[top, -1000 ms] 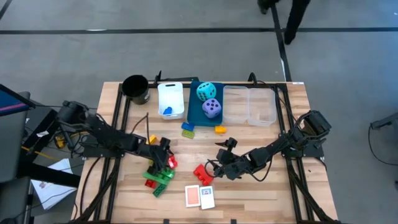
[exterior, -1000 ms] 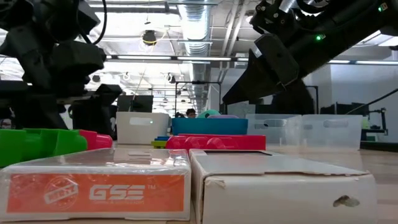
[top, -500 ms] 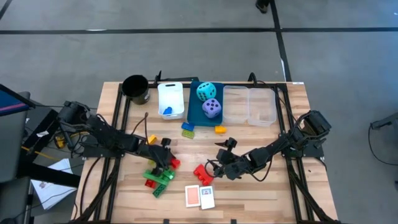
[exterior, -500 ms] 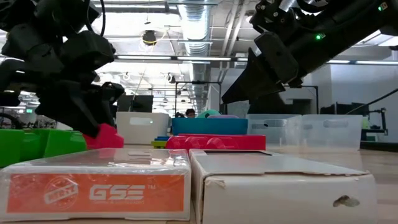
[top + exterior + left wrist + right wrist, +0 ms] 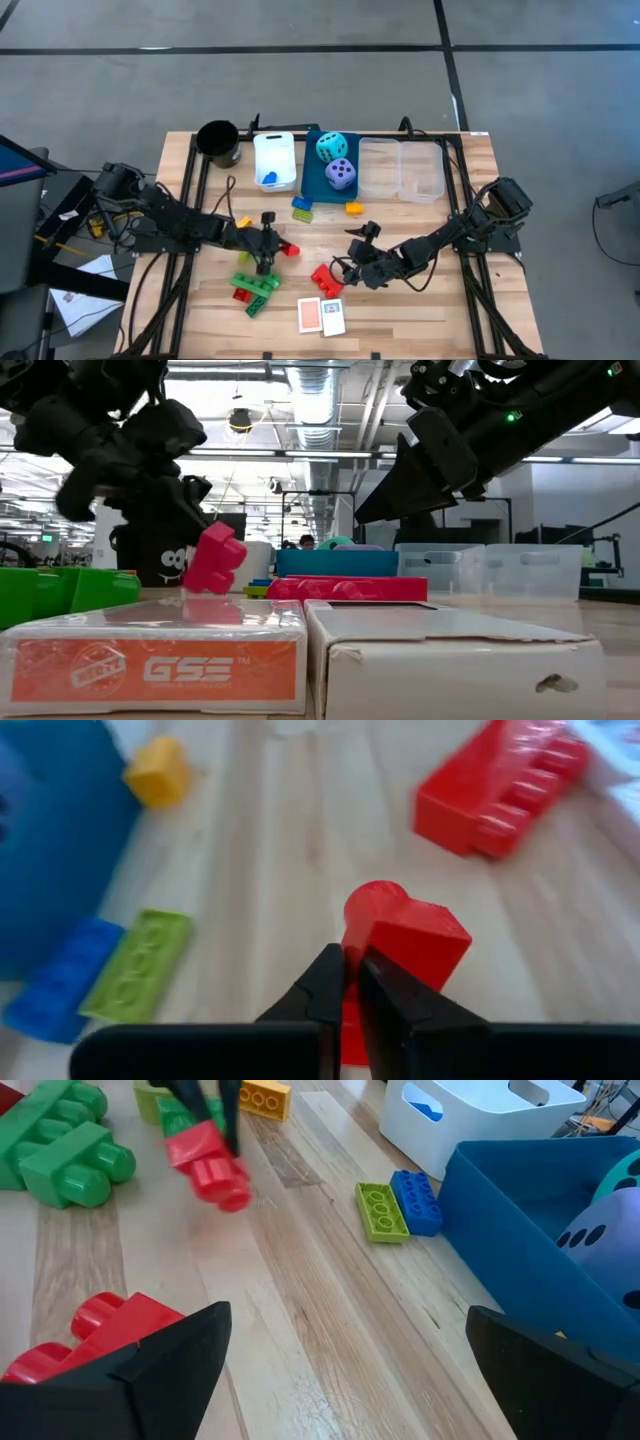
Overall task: Pick & Place Toys
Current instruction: Put the top large red game piece into the white bin
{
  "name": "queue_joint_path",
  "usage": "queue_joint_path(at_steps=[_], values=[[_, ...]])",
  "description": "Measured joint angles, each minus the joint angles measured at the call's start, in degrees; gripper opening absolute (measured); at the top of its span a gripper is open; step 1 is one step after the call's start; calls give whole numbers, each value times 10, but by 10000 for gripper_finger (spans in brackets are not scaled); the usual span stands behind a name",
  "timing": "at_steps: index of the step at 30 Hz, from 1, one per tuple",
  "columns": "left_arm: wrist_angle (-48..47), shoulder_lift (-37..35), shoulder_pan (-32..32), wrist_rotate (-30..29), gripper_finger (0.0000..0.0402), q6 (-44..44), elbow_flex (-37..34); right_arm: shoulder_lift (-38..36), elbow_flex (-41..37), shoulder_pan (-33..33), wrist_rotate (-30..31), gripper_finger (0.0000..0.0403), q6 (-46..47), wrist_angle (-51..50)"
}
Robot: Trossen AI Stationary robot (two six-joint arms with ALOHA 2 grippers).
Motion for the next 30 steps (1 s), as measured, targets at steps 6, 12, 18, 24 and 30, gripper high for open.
queue_joint_path(at_steps=[6, 12, 18, 24, 30], values=[[35, 0, 23, -92, 6, 59, 0, 0, 0, 0, 0, 397, 5, 0], [126, 0, 67, -269, 3, 166, 0, 0, 0, 1, 0, 397, 5, 2], [219, 0, 149, -297, 4, 237, 0, 0, 0, 1, -6, 397, 5, 1], [223, 0, 245, -307, 14, 236, 0, 0, 0, 2, -27, 397, 5, 1], [221, 0, 298, -303, 36, 172, 0, 0, 0, 2, -27, 397, 15, 0]])
